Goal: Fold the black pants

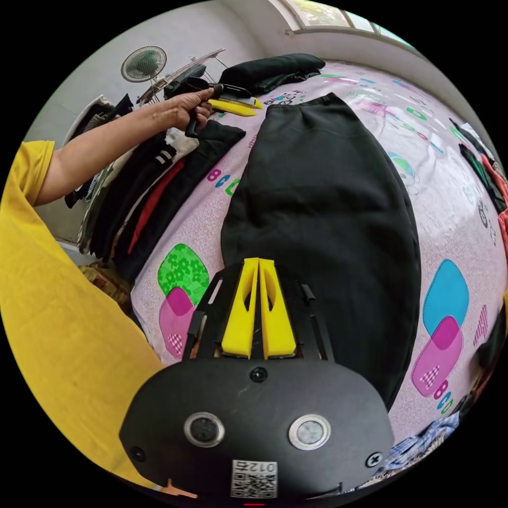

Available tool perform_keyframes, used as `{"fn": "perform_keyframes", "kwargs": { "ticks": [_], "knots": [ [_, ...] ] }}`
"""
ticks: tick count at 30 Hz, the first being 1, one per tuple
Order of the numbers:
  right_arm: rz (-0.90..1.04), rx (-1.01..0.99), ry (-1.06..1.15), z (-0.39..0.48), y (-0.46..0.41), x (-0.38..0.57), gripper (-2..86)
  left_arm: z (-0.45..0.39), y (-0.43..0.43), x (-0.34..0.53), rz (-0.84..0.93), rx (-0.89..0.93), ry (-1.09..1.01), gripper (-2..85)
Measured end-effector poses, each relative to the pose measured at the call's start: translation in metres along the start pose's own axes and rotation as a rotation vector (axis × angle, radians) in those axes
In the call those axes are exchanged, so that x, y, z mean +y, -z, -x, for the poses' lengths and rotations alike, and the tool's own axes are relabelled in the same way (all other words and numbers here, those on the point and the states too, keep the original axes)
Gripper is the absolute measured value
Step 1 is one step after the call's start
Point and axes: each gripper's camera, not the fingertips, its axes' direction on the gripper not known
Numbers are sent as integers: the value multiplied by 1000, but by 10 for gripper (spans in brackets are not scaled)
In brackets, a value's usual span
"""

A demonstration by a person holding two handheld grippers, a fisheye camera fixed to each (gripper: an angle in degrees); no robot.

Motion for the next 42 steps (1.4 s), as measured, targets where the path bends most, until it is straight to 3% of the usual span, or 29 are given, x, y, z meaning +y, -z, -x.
{"fn": "perform_keyframes", "kwargs": {
  "ticks": [1, 3, 14, 20, 24, 26, 32, 36, 42],
  "knots": [
    [10, -5, -10, -2, -4, 7, 6, 24, -6, 2, 1, 150, 79, 79],
    [16, -21, -29, -6, -9, 14, 6, 47, -16, 3, 2, 241, 146, 94],
    [-95, 63, -98, -55, -21, 7, 6, 88, -49, -30, 13, 348, 159, 76],
    [-83, 102, -223, -111, -37, -8, 7, 61, -32, -38, 9, 271, 46, 48],
    [-68, 69, -266, -125, -54, 3, 7, -38, 26, -40, -63, -99, -317, 45],
    [-86, 38, -294, -131, -59, 8, 7, -58, 21, -46, -45, -160, -382, 45],
    [-81, 122, -278, -119, -68, 17, 5, -16, -64, -69, 123, -130, -155, 41],
    [-122, 152, -235, -105, -70, 21, 5, 10, -56, -43, -13, -6, -28, 38],
    [-93, 197, -357, -128, -102, 33, 2, -21, 5, 21, -239, -101, -88, 32]
  ]
}}
